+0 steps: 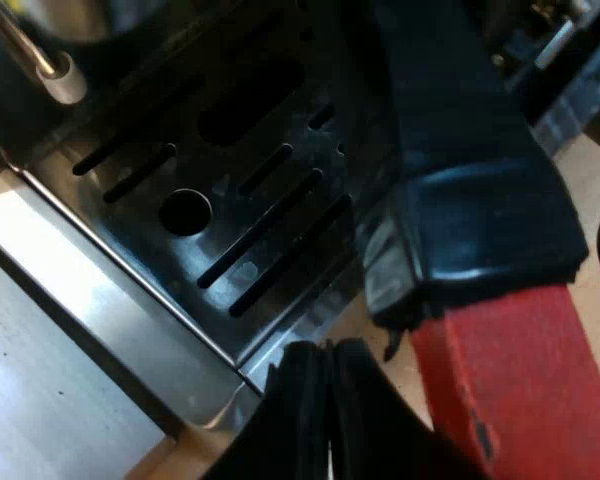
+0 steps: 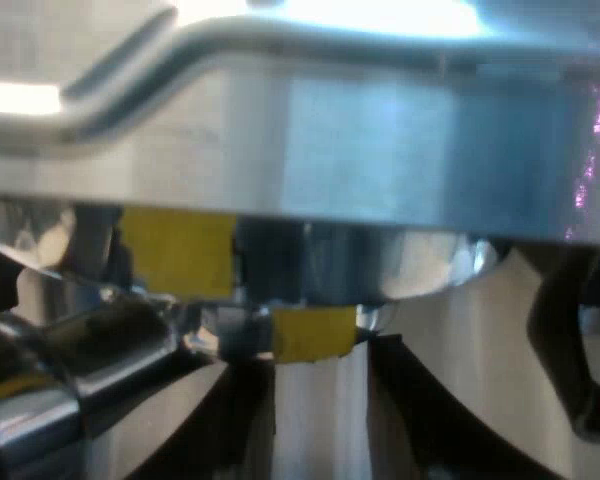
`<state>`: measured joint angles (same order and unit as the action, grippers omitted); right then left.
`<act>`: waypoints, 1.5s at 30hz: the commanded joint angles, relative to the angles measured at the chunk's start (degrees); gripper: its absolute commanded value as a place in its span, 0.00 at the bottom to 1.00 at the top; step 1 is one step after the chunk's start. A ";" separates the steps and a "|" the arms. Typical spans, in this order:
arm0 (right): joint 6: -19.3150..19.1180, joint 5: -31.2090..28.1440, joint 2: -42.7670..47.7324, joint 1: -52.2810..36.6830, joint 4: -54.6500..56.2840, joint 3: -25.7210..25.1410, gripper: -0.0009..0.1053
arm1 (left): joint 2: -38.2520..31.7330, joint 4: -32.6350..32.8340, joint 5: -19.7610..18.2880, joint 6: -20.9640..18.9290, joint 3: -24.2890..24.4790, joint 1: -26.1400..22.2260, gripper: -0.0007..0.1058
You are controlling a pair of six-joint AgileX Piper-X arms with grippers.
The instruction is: Put the handle in the coffee machine
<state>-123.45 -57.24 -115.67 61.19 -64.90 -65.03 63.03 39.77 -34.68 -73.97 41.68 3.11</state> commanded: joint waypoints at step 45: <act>20.35 28.44 66.41 7.79 57.18 26.52 0.27 | -6.02 -2.44 6.21 -18.94 -0.92 8.31 0.01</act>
<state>-103.10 -29.39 -51.01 68.95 -9.78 -38.29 57.45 38.00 -25.62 -91.88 40.86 10.58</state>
